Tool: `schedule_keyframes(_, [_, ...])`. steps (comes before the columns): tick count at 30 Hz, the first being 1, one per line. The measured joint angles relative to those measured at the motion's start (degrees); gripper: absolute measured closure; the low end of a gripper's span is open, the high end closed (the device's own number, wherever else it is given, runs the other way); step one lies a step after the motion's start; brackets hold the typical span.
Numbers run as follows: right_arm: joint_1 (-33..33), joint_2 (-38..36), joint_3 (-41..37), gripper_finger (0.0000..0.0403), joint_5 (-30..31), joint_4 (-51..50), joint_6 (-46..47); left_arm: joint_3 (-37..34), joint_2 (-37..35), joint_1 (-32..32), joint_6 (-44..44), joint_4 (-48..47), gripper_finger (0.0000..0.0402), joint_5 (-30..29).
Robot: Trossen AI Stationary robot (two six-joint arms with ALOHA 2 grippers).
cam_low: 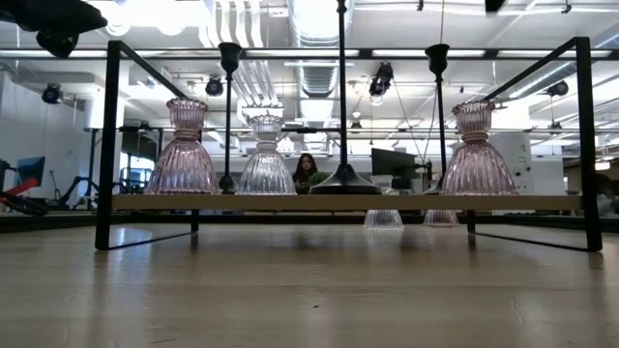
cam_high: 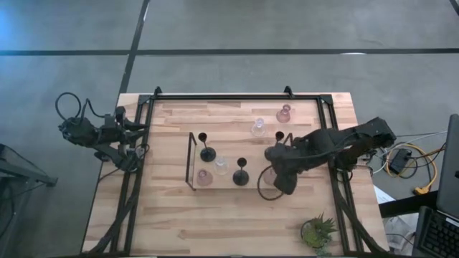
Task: Pick & Place candle stick holders
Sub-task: Put the transparent glass candle holder on the shelf
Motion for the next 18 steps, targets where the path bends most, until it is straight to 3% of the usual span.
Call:
schedule_keyframes(7, [-1.95, -0.01, 13.13, 0.0279, 6.7, -0.76, -9.3, 0.0, 0.0, 0.01, 0.0, -0.01, 0.0312, 0.0])
schedule_keyframes(13, [-11.65, 0.85, 21.91, 0.0281, 6.53, -2.69, -29.21, 0.0, 0.0, 0.02, 0.0, 0.01, 0.0313, -0.01])
schedule_keyframes(18, [-22.95, 2.68, 25.91, 0.0278, 1.7, -3.97, -43.0, 0.0, 0.0, 0.02, 0.0, 0.0, 0.0314, -0.01])
